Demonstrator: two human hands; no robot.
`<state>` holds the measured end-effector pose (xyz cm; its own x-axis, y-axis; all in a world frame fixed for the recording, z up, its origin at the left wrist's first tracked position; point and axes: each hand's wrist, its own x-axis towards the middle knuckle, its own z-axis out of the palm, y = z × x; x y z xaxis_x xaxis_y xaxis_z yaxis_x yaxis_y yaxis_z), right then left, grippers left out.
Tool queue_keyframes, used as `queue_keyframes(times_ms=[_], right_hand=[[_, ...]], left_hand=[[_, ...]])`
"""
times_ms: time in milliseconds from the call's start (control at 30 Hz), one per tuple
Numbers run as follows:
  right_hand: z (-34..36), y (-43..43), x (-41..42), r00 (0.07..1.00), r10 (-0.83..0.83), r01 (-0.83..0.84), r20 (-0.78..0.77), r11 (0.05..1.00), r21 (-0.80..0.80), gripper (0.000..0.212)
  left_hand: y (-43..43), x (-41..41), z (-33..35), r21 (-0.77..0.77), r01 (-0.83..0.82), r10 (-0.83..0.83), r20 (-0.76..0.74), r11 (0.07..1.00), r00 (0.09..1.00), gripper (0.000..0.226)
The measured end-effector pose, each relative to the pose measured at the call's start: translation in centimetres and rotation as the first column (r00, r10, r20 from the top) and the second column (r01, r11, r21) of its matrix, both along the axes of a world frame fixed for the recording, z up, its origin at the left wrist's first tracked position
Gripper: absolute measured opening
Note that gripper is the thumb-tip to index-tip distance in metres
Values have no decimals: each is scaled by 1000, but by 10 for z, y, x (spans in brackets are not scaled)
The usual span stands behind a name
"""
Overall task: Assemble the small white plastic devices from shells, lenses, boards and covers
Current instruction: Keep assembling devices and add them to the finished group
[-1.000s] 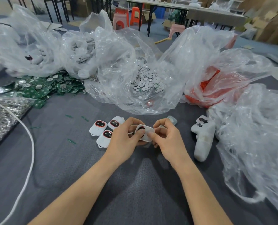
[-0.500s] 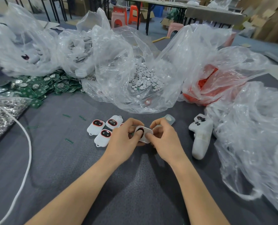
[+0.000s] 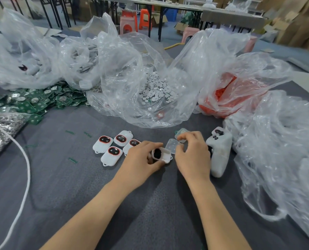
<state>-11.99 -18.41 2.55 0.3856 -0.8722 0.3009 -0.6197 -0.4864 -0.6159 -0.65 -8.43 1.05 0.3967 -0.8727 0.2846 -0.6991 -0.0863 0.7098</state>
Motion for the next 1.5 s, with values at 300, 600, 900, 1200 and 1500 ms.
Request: queue_keyframes(times_ms=[300,600,900,1200,1500], right_hand=[[-11,-20,8,964,-77,70,-255,997,-36,23],[-2,-8,6,905,118,-45,408,982,-185,8],[6,6,5,765,325,-500,556,844,194,25],[8,3,4,786,230,-461,573,836,297,10],[7,1,3,780,177,-458,600,815,355,17]], left_hand=[[1,3,1,-49,-137,124,-220,989,968,15],[3,0,4,-199,-228,148,-350,953,925,27],[3,3,7,-187,-191,69,-517,964,853,11],[2,5,10,-269,-232,-59,-762,935,645,10],[1,7,9,-248,-246,-79,-838,937,541,12]])
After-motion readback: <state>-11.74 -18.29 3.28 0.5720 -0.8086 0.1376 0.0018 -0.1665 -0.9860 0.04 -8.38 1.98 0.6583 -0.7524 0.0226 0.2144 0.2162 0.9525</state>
